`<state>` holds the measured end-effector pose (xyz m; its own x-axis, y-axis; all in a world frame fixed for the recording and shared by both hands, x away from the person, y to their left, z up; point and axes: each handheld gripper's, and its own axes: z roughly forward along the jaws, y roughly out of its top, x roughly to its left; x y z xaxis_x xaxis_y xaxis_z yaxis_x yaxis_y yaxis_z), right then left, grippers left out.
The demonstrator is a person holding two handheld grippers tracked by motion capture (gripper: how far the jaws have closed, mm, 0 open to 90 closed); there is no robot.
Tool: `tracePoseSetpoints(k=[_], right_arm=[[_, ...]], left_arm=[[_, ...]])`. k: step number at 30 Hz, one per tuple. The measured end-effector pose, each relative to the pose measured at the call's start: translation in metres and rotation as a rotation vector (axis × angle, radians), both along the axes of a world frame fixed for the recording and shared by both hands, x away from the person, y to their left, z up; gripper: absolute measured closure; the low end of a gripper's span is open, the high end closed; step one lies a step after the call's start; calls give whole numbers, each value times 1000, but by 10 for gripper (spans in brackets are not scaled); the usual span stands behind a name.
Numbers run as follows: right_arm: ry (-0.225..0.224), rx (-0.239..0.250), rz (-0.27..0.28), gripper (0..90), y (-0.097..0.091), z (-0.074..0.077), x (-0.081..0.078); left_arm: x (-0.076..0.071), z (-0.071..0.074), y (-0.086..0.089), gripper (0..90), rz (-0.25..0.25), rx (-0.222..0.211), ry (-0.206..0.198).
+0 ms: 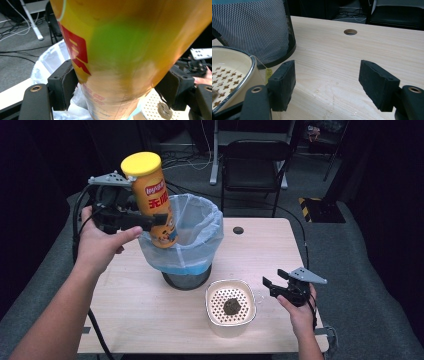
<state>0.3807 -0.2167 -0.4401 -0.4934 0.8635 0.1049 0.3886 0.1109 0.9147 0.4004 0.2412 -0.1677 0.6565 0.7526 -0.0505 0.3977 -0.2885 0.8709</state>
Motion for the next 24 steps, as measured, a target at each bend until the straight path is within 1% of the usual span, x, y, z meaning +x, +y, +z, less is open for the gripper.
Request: tracePoseSetpoints(k=[3,7,9,10,12,14,15,16,19,22,23,24], right_arm=[[7,5,-2,293,-1,-1,0],[5,2,1,293,-1,-1,0],[5,1,2,293,-1,-1,0],[5,1,1,293,-1,-1,0],[7,-1,2,293,-1,-1,0],[8,-1,0,293,0,-2,1],[8,-1,0,293,0,-2,1],[9,-2,-3,293,0,-2,1],[9,-8,4,293,1,-4,2],[11,-15,5,293,2,-4,2],[10,-19,4,293,2,-4,2],[10,-20,4,293,2,-4,2]], left_arm=[[9,0,-1,242,22,-3,0],[22,-4,-3,242,39,1,4],[28,-7,-5,242,49,8,4],[31,-8,-7,242,53,18,1],[36,-11,-12,242,59,22,1],[41,-14,-17,242,60,24,-8],[41,-14,-17,242,60,24,-8],[44,-17,-20,242,64,25,-14],[52,-24,-24,242,56,20,-11],[60,-32,-28,242,77,34,-12],[63,-36,-29,242,79,40,-6],[66,-38,-30,242,87,40,-12]])
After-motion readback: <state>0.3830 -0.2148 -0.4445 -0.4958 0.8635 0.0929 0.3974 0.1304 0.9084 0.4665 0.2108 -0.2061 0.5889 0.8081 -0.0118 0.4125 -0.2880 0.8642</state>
